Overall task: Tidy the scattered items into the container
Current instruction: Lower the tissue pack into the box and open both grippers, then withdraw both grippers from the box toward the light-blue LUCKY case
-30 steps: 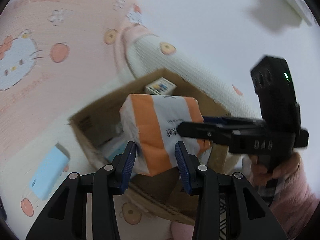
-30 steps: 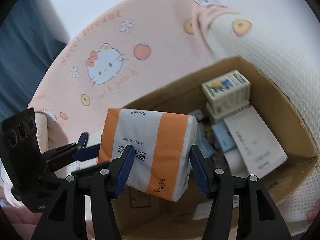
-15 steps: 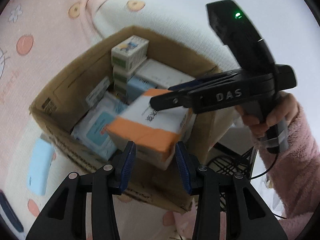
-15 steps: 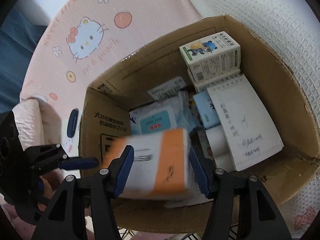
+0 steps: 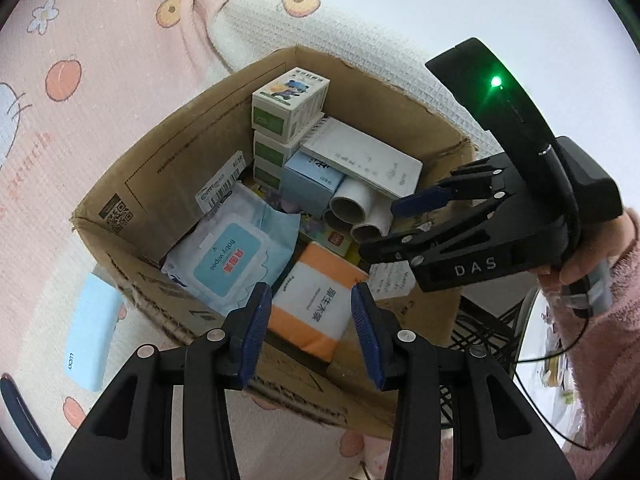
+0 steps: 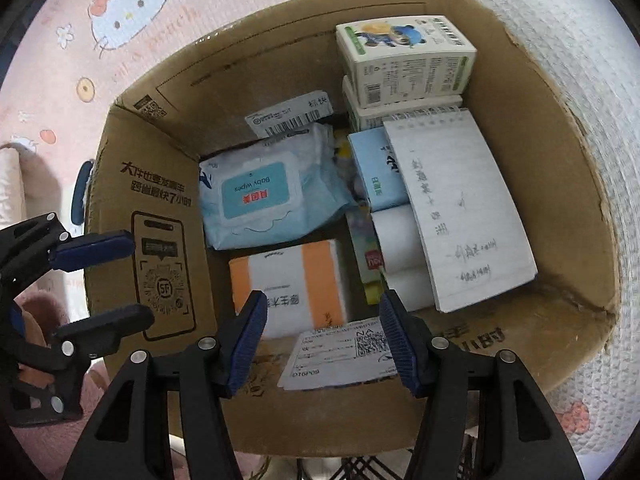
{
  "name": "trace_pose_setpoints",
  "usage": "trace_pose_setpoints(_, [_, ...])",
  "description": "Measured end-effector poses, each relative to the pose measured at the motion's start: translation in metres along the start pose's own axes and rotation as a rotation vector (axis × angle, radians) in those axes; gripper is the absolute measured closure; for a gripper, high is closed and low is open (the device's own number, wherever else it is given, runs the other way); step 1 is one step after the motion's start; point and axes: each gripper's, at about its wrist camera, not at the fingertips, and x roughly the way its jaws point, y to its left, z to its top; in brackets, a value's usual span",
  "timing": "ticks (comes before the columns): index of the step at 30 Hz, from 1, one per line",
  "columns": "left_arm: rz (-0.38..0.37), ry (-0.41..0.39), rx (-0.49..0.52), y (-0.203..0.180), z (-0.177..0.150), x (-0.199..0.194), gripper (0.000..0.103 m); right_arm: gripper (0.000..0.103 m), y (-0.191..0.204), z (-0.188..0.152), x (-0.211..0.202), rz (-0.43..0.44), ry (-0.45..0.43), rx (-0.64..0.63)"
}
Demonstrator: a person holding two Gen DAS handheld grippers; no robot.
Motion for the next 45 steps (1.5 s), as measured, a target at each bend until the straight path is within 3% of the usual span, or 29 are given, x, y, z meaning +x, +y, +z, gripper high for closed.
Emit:
trace_pose_setpoints(4, [-0.024, -0.003, -0.03, 0.005, 0.001, 0.0, 0.058, 0.047, 0.008, 0.004, 0.001, -0.036, -0.002, -0.008])
trace_pose_setpoints(7, [0.008, -0.033, -0.041, 0.009, -0.003, -0.007, 0.058, 0.047, 0.019, 0.001, -0.006, -0.049, -0.03, 0.02])
trace_pose_setpoints(12, [0.13, -0.152, -0.044, 0.014, -0.017, -0.036, 0.053, 0.046, 0.061, -0.015, -0.031, -0.141, -0.165, -0.036])
trace_pose_setpoints(14, [0.157, -0.218, -0.048, 0.017, -0.025, -0.049, 0.045, 0.042, 0.077, -0.021, -0.039, -0.143, -0.209, -0.039])
trace_pose_setpoints(18, [0.202, -0.336, -0.072, 0.035, -0.047, -0.073, 0.044, 0.037, 0.109, -0.036, -0.054, -0.184, -0.299, -0.06])
trace_pose_setpoints(23, [0.208, -0.406, -0.157, 0.072, -0.076, -0.091, 0.043, 0.037, 0.143, -0.052, -0.064, -0.215, -0.443, -0.083])
trace_pose_setpoints(28, [0.191, -0.465, -0.266, 0.111, -0.115, -0.11, 0.043, 0.036, 0.171, -0.059, -0.058, -0.232, -0.464, -0.129])
trace_pose_setpoints(34, [0.228, -0.493, -0.345, 0.144, -0.164, -0.122, 0.042, 0.036, 0.213, -0.065, -0.044, -0.21, -0.536, -0.225])
trace_pose_setpoints(39, [0.276, -0.444, -0.399, 0.171, -0.196, -0.11, 0.042, 0.028, 0.257, -0.062, -0.025, -0.129, -0.601, -0.339])
trace_pose_setpoints(42, [0.299, -0.424, -0.423, 0.185, -0.212, -0.1, 0.042, 0.026, 0.284, -0.055, 0.005, -0.091, -0.585, -0.455])
trace_pose_setpoints(45, [0.299, -0.393, -0.449, 0.201, -0.22, -0.085, 0.042, 0.026, 0.3, -0.045, 0.043, -0.148, -0.525, -0.515])
